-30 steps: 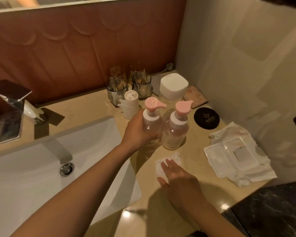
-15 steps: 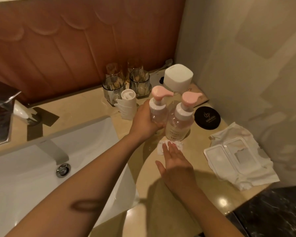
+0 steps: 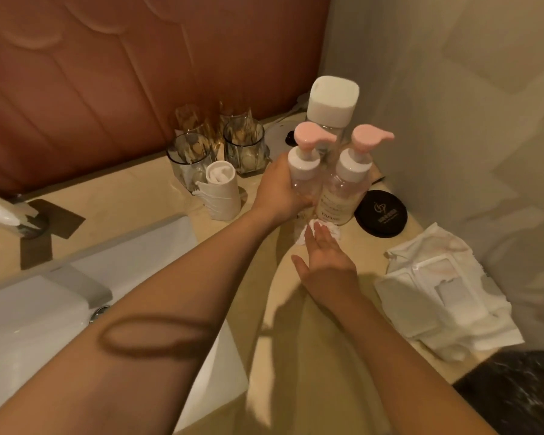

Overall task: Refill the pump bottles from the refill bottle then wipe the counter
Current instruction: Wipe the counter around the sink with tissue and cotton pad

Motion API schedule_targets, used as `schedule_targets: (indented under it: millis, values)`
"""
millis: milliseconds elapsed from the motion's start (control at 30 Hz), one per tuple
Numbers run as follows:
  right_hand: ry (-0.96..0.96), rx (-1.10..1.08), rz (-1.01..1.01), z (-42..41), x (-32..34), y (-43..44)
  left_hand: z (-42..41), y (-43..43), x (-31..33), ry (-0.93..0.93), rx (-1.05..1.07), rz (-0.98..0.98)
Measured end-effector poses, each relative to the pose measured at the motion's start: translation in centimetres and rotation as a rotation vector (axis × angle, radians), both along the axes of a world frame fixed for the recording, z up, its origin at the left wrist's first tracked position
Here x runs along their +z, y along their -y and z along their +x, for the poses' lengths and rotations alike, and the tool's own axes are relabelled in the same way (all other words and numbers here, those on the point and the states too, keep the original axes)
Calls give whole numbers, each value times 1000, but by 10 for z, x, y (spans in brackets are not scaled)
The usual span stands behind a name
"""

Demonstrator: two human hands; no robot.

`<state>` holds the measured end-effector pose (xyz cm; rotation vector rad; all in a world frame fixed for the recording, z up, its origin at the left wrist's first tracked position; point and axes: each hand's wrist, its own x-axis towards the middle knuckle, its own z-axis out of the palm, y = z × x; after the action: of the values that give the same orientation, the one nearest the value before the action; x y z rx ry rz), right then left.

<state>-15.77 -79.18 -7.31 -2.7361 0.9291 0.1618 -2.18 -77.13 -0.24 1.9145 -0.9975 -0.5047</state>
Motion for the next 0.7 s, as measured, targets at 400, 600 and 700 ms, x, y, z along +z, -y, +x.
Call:
schedule_targets:
  millis: [400, 600, 700]
  values:
    - [-36, 17, 46, 10, 6, 12, -8, -23, -15, 4, 13, 15]
    - [-60, 103, 93, -10, 19, -5, -8, -80, -10, 281, 42, -16]
    - [-58, 183, 117, -35, 22, -37, -1, -109, -7, 240, 72, 39]
